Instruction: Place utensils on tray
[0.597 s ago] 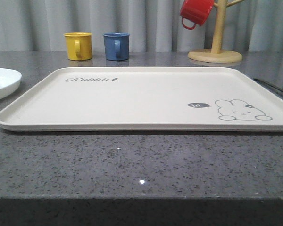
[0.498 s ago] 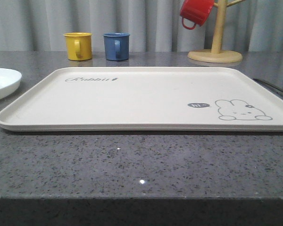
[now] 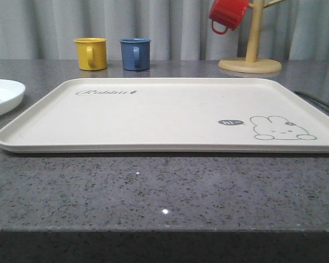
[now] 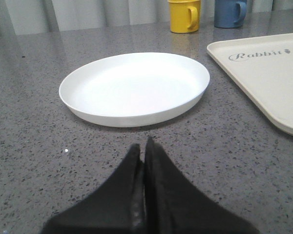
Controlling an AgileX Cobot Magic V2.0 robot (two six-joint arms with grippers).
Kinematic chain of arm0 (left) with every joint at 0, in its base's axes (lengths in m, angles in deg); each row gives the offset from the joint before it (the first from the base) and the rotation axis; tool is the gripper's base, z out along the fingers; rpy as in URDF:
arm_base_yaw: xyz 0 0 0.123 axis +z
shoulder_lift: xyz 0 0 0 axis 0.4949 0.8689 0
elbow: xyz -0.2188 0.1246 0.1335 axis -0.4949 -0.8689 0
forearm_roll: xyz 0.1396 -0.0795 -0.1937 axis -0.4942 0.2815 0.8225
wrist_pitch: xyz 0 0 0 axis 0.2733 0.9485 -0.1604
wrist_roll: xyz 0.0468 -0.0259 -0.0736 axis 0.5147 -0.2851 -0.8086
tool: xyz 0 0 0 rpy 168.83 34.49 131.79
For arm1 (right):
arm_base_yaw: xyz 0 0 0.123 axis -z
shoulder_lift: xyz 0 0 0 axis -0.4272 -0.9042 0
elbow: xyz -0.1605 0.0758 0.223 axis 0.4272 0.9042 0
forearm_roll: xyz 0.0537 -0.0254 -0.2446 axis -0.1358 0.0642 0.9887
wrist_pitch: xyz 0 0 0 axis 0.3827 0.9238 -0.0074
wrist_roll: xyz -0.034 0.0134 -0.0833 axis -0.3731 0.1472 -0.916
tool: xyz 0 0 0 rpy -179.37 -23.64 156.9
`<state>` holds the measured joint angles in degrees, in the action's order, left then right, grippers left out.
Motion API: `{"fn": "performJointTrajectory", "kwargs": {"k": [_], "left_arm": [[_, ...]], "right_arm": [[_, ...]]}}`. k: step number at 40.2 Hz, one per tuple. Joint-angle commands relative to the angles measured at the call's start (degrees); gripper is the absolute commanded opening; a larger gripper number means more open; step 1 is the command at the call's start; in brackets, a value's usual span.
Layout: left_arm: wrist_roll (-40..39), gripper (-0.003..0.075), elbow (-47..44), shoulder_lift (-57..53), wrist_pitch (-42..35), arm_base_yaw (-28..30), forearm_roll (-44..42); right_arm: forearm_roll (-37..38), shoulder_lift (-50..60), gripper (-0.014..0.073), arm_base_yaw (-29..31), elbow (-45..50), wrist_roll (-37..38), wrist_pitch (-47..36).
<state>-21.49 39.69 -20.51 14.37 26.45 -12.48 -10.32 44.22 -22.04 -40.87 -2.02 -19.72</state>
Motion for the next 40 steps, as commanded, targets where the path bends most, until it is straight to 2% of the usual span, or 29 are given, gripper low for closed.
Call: {"fn": "performJointTrajectory", "kwargs": {"k": [1,29,35,40], "left_arm": [[-0.4,-0.0018,0.2,-1.2,-4.9,0.0,0.6],[-0.4,-0.0018,0.2,-1.2,-5.3,0.0,0.4],[-0.4,-0.0018,0.2,-1.2,-10.4,0.0,-0.8],[-0.4,-0.0018,0.2,-1.2,-18.4,0.0,-0.8]], "right_arm": [[0.4,1.0,-0.0069,0.3,-0.3,-0.4,-4.8],[0.4,1.0,-0.0069,0.3,-0.3,-0.4,-5.4],[0.2,1.0,-0.0069,0.3,-0.3,-0.4,-6.4],[0.2,1.0,-0.0069,0.3,-0.3,-0.4,-7.2]]}}
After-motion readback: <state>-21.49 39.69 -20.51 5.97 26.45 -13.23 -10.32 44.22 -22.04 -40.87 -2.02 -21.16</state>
